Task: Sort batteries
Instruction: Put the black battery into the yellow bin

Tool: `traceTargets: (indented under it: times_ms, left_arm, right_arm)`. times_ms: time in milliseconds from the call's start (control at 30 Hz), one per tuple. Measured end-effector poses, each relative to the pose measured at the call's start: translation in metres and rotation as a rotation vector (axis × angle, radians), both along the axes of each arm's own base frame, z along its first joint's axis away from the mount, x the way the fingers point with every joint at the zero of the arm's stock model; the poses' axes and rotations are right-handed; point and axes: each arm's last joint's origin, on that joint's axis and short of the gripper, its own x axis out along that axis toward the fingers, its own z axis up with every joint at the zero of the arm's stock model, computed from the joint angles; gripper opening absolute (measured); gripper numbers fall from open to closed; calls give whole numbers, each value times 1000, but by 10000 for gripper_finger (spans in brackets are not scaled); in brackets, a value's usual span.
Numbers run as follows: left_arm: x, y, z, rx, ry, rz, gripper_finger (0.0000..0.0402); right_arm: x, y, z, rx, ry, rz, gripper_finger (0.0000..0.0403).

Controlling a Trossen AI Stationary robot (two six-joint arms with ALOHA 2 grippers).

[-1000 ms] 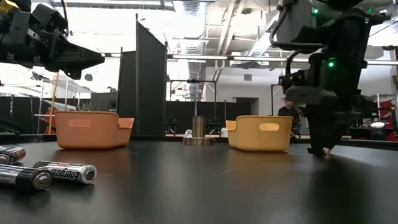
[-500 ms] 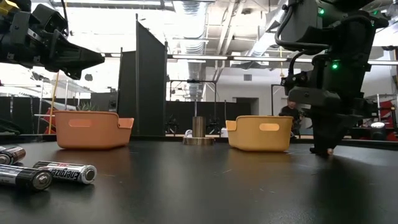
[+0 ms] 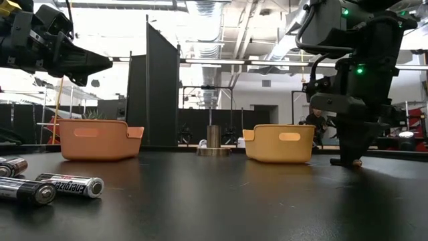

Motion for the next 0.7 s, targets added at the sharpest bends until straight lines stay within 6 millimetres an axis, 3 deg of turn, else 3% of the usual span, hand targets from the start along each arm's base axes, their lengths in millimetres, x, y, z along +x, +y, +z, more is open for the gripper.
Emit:
traceTargets:
  times_ms: [700]
  left_arm:
    - [0, 0, 0, -18, -3, 0, 63]
  right_arm:
    - [6, 9, 17, 9, 46, 46, 24]
